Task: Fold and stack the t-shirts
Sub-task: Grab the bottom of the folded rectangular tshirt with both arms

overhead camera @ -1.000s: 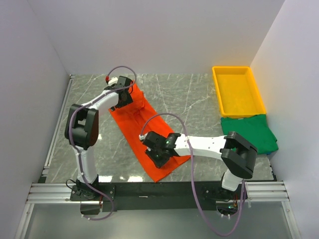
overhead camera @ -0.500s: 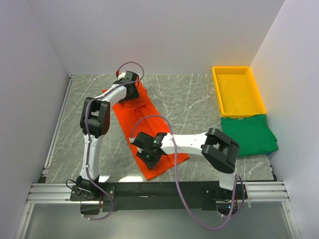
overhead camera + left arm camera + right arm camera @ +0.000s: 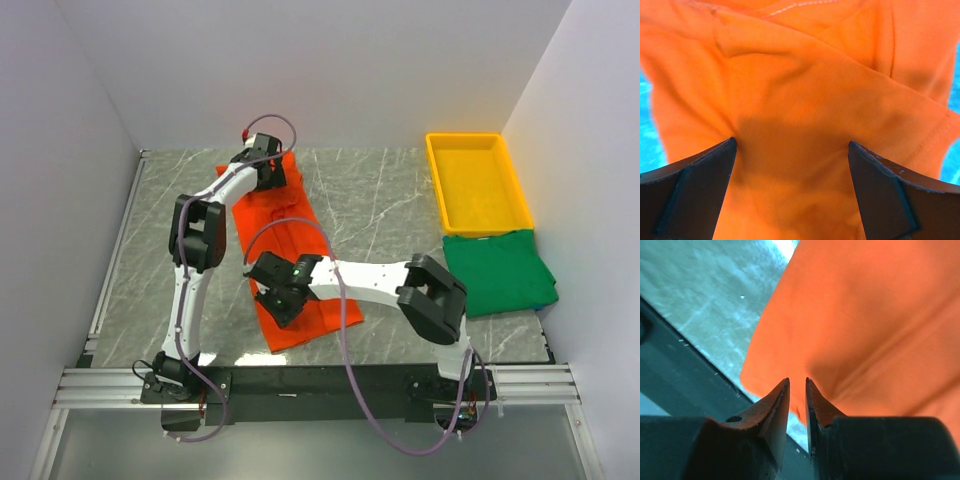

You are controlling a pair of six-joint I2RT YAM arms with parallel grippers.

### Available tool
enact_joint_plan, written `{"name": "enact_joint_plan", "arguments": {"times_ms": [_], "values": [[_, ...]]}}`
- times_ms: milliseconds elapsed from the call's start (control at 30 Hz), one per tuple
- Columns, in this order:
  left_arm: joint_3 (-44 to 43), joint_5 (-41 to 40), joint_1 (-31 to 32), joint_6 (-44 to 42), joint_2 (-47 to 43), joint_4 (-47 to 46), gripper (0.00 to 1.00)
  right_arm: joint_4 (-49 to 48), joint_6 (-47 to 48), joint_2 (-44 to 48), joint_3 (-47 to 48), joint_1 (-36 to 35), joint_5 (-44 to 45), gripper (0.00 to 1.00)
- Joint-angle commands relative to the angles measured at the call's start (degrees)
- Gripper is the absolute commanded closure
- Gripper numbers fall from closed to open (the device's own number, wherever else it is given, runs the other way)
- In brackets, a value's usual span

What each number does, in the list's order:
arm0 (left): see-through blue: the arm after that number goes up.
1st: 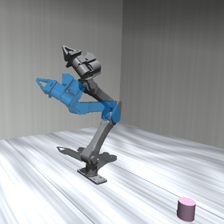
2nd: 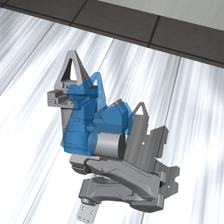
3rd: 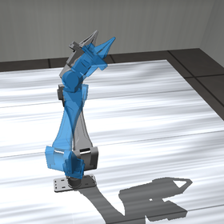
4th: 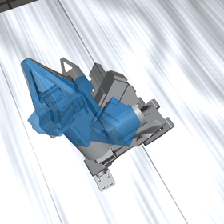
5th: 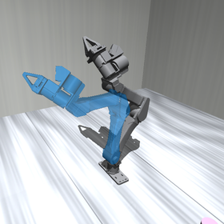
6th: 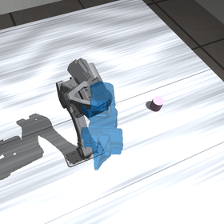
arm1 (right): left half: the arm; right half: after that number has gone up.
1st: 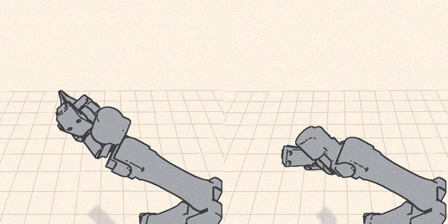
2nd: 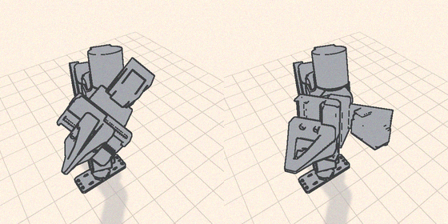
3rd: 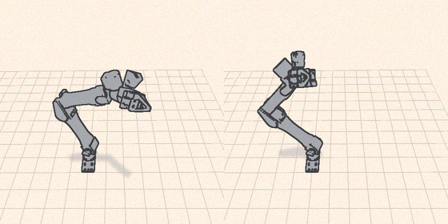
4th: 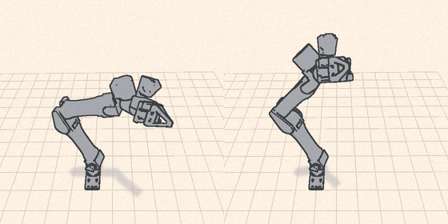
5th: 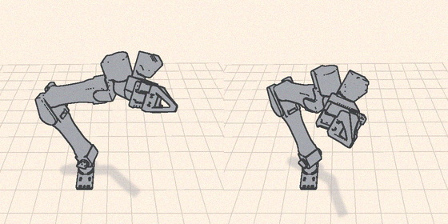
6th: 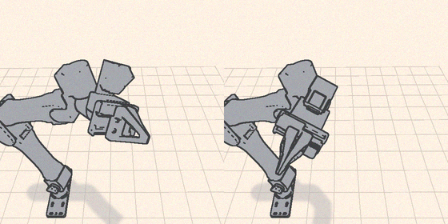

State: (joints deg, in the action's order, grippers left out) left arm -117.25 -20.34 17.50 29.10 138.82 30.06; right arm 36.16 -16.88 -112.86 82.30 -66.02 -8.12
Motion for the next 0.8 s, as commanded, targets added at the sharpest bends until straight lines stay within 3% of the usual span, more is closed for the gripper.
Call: {"name": "enact_joint_plan", "arguments": {"times_ms": [0, 267, 500, 600, 767], "values": [[-2.0, -0.2, -0.3, -0.7, -10.2, 1.5, 0.00, 0.8, -1.6, 9.1, 0.5, 1.1, 4.9, 0.73], [18.3, -2.2, 0.8, 8.9, -40.6, 4.3, 0.01, -1.9, -7.6, 25.6, -17.4, 9.9, 8.0, 0.69], [51.1, -1.7, 5.0, 19.6, -64.4, 11.7, 0.01, -4.1, -9.2, 35.8, -32.3, 16.5, 12.2, 0.65], [61.0, -0.9, 8.3, 23.4, -72.6, 15.7, 0.01, -6.6, -9.6, 38.8, -36.6, 20.0, 10.9, 0.57], [71.6, 4.4, 17.8, 32.8, -82.4, 18.7, 0.02, -10.1, -10.0, 38.0, -38.8, 22.7, 8.6, 0.56]]}}
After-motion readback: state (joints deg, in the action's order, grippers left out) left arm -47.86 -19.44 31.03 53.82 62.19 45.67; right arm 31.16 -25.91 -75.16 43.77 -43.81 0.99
